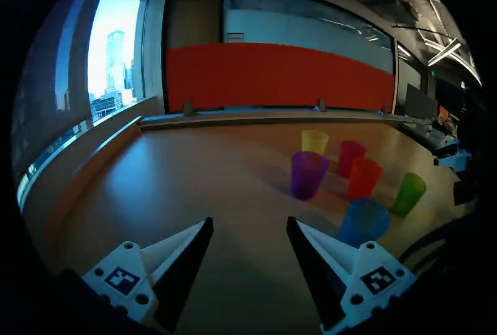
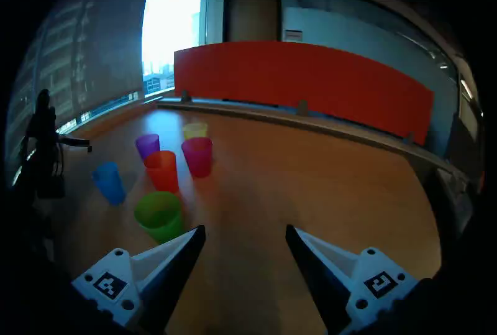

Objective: Pour water

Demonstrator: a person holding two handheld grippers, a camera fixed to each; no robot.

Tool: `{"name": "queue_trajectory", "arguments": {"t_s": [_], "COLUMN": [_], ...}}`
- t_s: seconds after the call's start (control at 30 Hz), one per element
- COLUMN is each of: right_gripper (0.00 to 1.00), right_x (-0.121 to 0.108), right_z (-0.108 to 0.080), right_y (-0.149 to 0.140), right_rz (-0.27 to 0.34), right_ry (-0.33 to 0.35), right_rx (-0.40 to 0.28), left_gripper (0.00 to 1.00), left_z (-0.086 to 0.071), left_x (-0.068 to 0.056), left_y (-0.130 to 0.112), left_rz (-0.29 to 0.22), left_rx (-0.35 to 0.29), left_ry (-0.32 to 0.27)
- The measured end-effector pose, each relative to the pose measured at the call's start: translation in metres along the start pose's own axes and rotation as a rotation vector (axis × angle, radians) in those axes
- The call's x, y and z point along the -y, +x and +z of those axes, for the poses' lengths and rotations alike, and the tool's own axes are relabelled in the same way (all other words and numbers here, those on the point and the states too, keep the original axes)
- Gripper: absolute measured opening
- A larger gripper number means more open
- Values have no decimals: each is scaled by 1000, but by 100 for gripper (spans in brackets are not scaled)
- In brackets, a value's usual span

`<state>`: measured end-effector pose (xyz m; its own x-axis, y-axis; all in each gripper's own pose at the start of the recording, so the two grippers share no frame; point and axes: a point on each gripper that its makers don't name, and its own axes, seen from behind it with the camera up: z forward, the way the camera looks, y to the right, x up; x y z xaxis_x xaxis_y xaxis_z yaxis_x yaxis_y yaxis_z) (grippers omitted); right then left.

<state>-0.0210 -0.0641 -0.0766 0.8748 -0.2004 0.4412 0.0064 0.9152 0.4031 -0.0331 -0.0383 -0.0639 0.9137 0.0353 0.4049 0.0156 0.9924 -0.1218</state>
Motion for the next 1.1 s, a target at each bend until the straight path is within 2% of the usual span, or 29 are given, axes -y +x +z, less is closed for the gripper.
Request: {"name": "queue_trajectory", "arguments": {"t_s": [0.3,0.63,0.7,0.9,1.1], "right_gripper": [100,100,100,100,99], "right_x": [-11,-30,-33,-47,-48], "right_z": [10,10,10,5,-1], "right_y": [7,28,31,44,54], "right_rz": [60,135,144,159,156], "right_ry": [-63,-152,-165,-223,-253], "right_rx": [-57,-183,-206,-280,-357], "left_gripper": [87,87,87,87,87], "left_z": [6,15,15,19,20], "left_x": [9,-1,-3,0,0], "left_y": [8,19,24,35,47], "left_rz": [-24,-65,-70,-80,-90], "left_rx": [-31,-85,-103,-154,-207], "left_ry": [59,46,42,67,76]}}
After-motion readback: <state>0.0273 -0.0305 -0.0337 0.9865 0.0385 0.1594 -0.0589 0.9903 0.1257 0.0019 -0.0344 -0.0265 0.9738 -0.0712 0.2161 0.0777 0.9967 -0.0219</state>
